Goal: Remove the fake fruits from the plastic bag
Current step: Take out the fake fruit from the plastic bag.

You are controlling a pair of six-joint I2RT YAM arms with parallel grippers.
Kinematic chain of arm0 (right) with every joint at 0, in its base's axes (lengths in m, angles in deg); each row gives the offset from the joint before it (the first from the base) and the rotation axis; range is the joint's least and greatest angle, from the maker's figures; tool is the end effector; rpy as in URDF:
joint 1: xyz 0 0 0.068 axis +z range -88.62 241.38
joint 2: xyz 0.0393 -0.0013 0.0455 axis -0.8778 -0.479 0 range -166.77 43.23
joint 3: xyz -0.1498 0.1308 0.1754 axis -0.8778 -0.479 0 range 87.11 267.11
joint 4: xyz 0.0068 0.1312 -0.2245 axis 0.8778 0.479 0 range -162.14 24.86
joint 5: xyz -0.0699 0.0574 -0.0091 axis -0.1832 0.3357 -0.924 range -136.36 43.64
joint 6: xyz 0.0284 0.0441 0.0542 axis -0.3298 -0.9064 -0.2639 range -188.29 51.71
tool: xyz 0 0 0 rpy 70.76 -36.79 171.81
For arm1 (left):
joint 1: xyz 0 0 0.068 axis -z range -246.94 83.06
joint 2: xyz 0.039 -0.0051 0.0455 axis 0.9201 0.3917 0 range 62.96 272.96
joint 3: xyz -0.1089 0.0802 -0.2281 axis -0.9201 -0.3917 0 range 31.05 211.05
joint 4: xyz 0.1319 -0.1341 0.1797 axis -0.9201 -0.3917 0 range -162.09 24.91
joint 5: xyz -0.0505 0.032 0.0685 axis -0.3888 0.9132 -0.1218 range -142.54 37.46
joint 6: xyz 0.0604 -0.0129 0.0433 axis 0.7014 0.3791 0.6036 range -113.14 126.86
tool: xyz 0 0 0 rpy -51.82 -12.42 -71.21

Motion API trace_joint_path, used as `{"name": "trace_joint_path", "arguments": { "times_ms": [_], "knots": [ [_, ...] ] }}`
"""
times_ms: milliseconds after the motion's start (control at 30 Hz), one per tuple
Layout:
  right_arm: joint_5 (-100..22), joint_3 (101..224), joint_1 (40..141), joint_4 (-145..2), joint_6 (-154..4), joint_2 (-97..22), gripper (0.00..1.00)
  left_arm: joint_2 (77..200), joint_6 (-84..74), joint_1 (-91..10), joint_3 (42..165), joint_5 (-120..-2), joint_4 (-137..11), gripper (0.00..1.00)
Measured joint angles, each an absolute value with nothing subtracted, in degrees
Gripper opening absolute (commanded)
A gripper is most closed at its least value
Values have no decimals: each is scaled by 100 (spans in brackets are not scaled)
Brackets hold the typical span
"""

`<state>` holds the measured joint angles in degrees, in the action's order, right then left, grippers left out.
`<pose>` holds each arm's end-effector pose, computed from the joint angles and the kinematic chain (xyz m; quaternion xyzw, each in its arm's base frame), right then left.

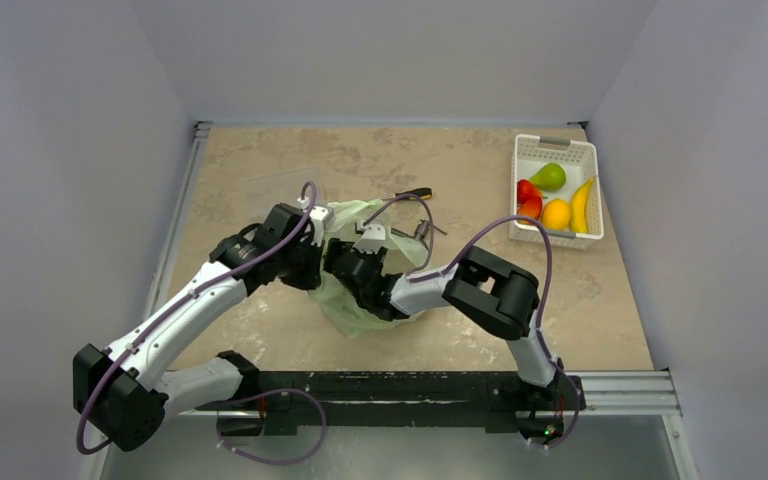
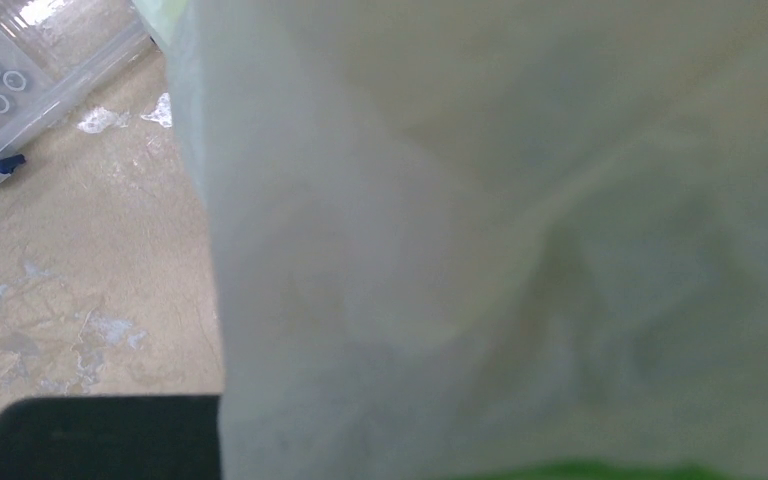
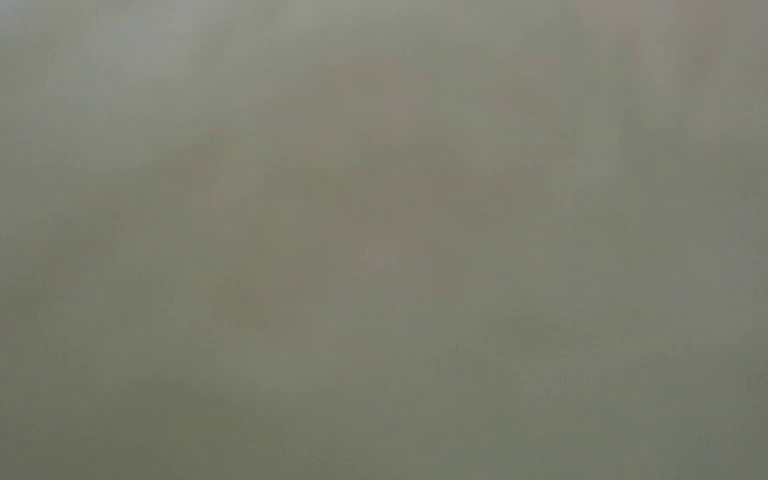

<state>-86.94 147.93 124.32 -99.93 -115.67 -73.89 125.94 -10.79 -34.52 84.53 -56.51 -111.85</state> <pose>0.2322 0.3635 0.1137 0.0665 0.8227 0.2232 0.5186 0.1919 -0.1270 0.2463 0.1329 0.9472 -0.1527 0.2487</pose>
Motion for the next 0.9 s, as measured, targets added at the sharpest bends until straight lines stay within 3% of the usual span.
{"name": "trace_joint_path", "arguments": {
  "times_ms": [100,267,700,800,900],
  "knots": [
    [-8829,15077,12425,-9882,-11442,-7597,78,12594,-1048,-3449,8453,-5640,-11187,0],
    [-8930,15110,12416,-9814,-11250,-7663,53,12583,-1050,-3449,8453,-5507,-11214,0],
    [-8864,13587,12394,-10028,-10651,-6559,31,12693,-1052,-3425,8453,-4847,-11408,0],
    [-8890,13263,12394,-10111,-10415,-6281,17,12857,-1052,-3425,8453,-4729,-11430,0],
    [-8884,12996,12394,-10264,-10185,-6045,9,13031,-1052,-3423,8453,-4713,-11450,0]
  ]
}}
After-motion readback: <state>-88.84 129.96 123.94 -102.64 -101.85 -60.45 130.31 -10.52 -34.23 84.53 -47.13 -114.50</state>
